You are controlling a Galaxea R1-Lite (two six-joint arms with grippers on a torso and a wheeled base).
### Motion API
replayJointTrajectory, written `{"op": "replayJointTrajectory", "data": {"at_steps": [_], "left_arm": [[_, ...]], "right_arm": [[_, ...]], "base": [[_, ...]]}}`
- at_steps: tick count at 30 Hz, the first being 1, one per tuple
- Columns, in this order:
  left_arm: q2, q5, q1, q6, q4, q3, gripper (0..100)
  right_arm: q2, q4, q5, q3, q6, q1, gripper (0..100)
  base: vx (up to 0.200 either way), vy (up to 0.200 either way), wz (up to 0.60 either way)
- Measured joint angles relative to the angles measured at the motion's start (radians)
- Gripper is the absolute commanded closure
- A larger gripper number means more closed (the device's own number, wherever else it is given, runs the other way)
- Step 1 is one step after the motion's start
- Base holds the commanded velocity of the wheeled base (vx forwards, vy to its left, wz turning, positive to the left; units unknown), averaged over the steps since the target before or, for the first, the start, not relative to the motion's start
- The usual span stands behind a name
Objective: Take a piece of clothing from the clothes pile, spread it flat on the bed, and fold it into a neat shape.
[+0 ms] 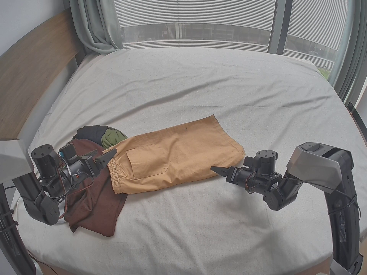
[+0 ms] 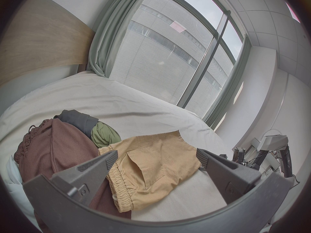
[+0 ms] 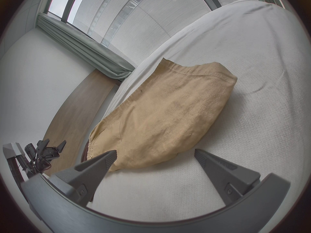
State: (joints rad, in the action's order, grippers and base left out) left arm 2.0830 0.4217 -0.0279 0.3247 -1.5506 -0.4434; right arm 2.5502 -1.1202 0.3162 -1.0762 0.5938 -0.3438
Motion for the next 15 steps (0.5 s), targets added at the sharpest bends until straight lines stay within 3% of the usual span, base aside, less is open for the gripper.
{"op": "replayJointTrajectory", "data": {"at_steps": [15], "left_arm": [[0.010, 0.000, 0.000, -0.001, 0.000, 0.002, 0]], "right_arm": [[0.090, 0.067, -0.034, -0.154, 0.000, -0.040, 0]], "base": [[0.000, 0.000, 0.00]]}}
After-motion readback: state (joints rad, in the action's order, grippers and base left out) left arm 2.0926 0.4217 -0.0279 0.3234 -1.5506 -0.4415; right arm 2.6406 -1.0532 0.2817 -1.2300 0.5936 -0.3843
